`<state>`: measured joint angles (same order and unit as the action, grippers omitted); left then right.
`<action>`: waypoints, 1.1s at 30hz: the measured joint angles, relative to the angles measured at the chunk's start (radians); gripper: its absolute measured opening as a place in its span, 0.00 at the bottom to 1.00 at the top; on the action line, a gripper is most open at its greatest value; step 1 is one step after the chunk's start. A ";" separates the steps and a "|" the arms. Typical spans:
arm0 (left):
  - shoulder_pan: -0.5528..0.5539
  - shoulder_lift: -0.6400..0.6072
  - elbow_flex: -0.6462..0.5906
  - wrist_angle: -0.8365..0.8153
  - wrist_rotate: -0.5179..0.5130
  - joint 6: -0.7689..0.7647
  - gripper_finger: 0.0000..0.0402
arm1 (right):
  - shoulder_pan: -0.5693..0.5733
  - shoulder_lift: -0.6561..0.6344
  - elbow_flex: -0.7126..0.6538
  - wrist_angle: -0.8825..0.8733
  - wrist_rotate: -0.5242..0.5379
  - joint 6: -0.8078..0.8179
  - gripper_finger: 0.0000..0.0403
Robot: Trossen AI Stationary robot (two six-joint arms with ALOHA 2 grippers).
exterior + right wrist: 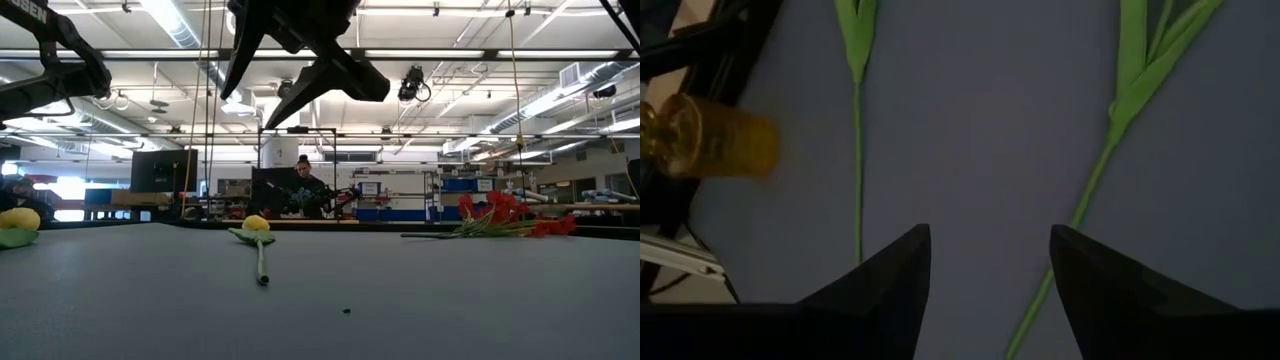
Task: Sort flowers into vase by color
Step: Put the right yellow flower into the yellow vase
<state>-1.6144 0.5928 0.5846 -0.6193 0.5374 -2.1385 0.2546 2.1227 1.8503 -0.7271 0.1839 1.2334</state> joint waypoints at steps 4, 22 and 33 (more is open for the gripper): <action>0.001 0.000 0.000 -0.029 0.015 -0.070 0.43 | 0.003 0.000 0.000 -0.014 -0.003 -0.019 0.53; 0.054 0.022 0.000 -0.128 0.485 -0.085 0.43 | 0.013 0.000 0.000 -0.118 -0.081 -0.154 0.53; 0.054 0.028 0.155 -0.146 0.315 -0.112 0.43 | -0.004 0.000 0.000 -0.118 -0.100 -0.215 0.53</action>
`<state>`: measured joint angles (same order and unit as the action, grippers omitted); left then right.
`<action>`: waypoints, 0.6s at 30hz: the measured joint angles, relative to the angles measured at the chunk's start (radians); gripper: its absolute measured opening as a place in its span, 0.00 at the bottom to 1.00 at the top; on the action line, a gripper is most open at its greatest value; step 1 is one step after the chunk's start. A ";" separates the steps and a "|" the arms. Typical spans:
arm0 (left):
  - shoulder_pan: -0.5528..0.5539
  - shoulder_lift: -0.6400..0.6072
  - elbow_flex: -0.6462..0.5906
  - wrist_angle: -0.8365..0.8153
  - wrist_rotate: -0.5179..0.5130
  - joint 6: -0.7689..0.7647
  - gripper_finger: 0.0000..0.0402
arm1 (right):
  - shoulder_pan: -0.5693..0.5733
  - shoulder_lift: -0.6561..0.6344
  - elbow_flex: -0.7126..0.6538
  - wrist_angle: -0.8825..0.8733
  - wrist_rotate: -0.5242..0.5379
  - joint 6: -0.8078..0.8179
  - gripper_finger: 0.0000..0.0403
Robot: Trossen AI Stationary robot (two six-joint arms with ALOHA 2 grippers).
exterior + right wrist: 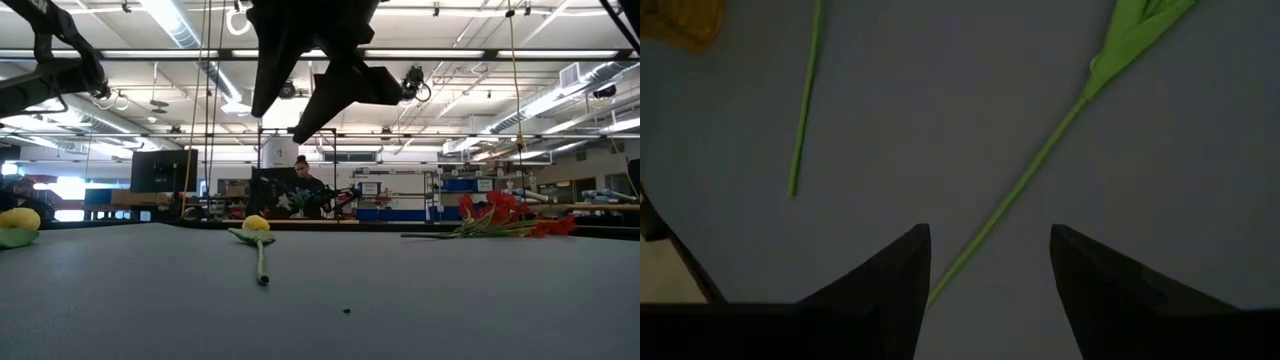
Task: Sort flowers into vase by color
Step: Put the right yellow flower into the yellow vase
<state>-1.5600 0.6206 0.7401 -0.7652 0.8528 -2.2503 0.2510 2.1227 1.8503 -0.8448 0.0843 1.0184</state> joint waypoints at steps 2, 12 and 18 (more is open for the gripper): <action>0.000 0.007 0.041 -0.026 -0.001 0.000 0.43 | -0.005 0.000 0.000 0.000 -0.001 -0.009 0.53; 0.000 0.008 0.313 -0.168 -0.323 0.058 0.43 | -0.018 0.000 0.000 0.043 -0.003 -0.046 0.53; 0.000 0.006 0.383 -0.166 -0.763 0.270 0.43 | -0.013 0.000 0.000 0.144 0.083 0.004 0.53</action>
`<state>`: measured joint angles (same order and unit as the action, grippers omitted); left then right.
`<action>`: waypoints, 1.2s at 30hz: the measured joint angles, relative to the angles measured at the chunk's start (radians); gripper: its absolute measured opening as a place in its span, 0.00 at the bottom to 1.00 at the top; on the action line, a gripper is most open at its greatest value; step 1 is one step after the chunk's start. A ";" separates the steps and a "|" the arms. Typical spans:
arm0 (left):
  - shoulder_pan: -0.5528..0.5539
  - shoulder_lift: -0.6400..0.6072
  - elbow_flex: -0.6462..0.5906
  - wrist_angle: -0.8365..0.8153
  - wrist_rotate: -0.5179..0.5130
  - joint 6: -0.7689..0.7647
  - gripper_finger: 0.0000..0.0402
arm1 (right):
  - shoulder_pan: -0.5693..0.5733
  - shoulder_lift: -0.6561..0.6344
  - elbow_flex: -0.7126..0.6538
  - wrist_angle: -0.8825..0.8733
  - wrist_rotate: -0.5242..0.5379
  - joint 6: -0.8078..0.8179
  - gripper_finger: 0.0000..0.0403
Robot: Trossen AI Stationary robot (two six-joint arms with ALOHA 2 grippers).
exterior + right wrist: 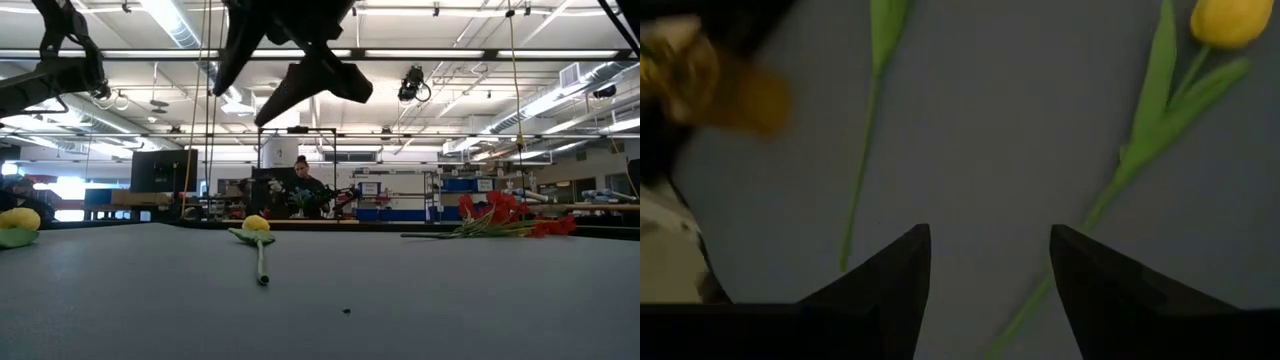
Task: Sort flowers into vase by color
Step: Put the right yellow flower into the yellow vase
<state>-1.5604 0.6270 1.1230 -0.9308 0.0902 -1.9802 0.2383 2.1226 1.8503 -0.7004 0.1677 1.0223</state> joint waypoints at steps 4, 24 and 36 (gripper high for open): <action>0.000 0.003 0.072 0.075 -0.277 0.178 0.43 | 0.003 -0.005 0.000 0.033 0.060 0.056 0.53; 0.000 0.010 0.281 0.095 -1.098 1.279 0.43 | 0.000 -0.007 0.000 0.024 0.154 0.401 0.53; 0.000 -0.015 0.311 0.074 -1.242 1.475 0.43 | 0.026 -0.008 0.000 -0.159 0.147 0.547 0.53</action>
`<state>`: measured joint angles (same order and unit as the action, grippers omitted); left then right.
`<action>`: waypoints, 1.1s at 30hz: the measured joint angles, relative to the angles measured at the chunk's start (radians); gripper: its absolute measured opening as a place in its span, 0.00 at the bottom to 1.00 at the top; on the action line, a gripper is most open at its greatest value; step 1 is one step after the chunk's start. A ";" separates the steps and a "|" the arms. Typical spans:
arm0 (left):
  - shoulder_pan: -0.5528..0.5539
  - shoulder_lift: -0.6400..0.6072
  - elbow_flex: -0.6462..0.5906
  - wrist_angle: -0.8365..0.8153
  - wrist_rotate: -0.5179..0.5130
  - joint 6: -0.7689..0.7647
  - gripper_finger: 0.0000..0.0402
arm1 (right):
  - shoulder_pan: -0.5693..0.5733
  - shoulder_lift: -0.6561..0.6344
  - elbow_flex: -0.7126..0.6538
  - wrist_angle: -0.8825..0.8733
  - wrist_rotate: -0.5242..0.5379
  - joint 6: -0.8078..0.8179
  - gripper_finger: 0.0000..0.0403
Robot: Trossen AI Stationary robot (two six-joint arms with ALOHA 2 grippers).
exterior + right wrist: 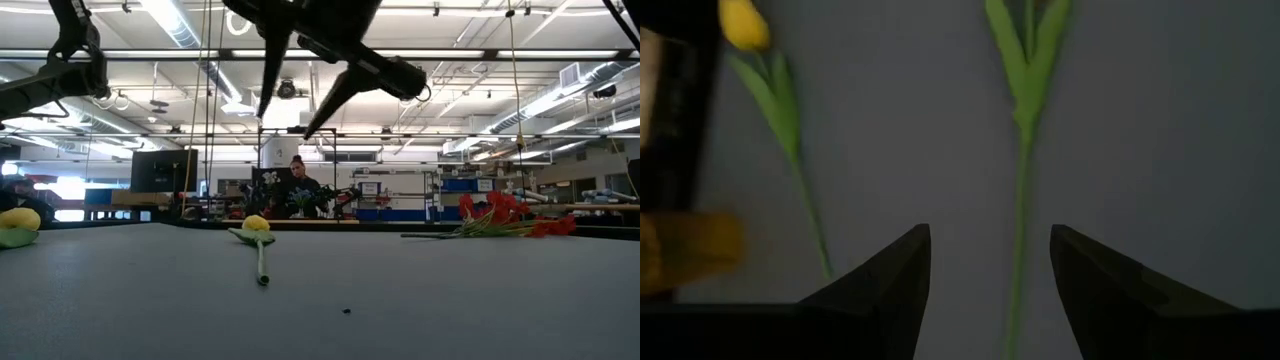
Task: Sort flowers into vase by color
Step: Put the right yellow flower into the yellow vase
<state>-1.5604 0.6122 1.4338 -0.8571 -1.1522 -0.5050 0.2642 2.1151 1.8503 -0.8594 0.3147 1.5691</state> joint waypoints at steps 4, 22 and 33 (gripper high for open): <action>0.000 0.011 -0.004 -0.026 -0.051 -0.001 0.43 | -0.007 0.000 0.000 -0.049 -0.061 -0.027 0.53; 0.039 0.011 -0.179 0.186 -0.111 0.184 0.43 | -0.149 -0.273 0.000 -0.043 0.044 -0.431 0.53; 0.395 0.011 -0.457 0.289 -0.035 0.023 0.37 | -0.287 -0.327 -0.012 -0.429 -0.047 -0.571 0.53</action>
<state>-1.1652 0.6228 0.9763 -0.5681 -1.1875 -0.4815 -0.0223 1.7878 1.8388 -1.2884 0.2676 0.9982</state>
